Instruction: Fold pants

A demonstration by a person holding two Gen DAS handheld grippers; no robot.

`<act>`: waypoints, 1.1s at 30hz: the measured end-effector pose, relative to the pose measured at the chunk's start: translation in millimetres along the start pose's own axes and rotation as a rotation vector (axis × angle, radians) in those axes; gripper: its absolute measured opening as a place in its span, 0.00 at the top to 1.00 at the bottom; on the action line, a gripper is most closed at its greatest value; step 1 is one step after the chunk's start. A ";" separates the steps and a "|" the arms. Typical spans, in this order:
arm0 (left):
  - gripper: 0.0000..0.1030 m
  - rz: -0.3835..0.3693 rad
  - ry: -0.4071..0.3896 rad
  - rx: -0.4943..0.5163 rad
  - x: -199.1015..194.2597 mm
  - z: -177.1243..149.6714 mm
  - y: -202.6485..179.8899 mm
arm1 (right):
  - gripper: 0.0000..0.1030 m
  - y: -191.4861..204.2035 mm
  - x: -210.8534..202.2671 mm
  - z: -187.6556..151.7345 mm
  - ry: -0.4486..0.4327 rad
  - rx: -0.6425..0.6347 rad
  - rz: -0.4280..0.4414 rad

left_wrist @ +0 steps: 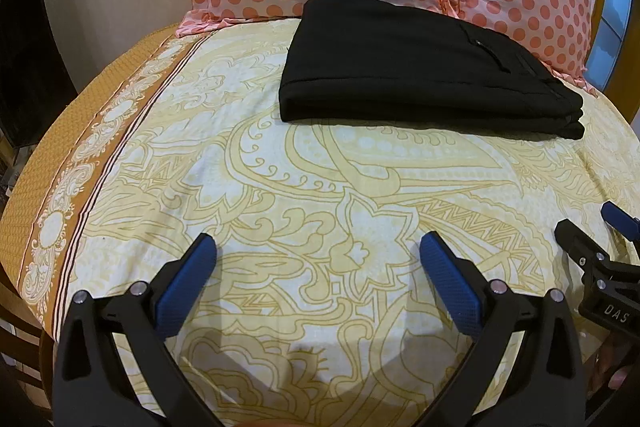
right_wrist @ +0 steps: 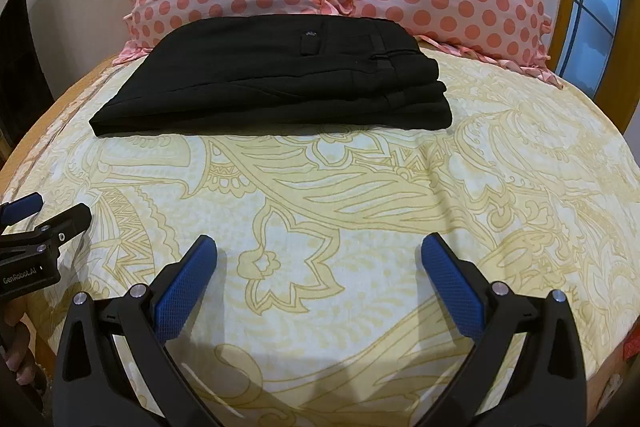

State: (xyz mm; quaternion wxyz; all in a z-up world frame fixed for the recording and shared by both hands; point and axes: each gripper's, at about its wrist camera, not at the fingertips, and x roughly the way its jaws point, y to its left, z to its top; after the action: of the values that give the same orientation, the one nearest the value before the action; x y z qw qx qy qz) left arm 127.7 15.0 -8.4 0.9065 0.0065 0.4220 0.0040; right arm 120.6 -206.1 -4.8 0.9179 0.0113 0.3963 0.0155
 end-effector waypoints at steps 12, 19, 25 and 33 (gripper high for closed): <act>0.02 -0.001 -0.001 0.000 0.2 -0.1 0.4 | 0.01 0.2 0.3 0.9 -0.003 0.000 0.000; 0.02 -0.002 -0.007 0.002 -1.1 0.1 -0.5 | 0.01 0.1 0.2 0.4 -0.003 0.000 0.000; 0.02 -0.002 -0.007 0.002 -1.2 -0.1 -0.4 | 0.01 0.2 0.1 0.2 -0.003 0.000 0.000; 0.02 -0.001 -0.005 -0.001 -0.9 0.4 0.1 | 0.01 0.1 0.0 0.0 -0.003 0.001 -0.001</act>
State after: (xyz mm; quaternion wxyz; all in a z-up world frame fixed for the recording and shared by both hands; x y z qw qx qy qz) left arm 127.4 15.1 -7.5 0.9077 0.0059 0.4196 0.0034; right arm 120.7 -206.0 -4.7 0.9185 0.0116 0.3950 0.0151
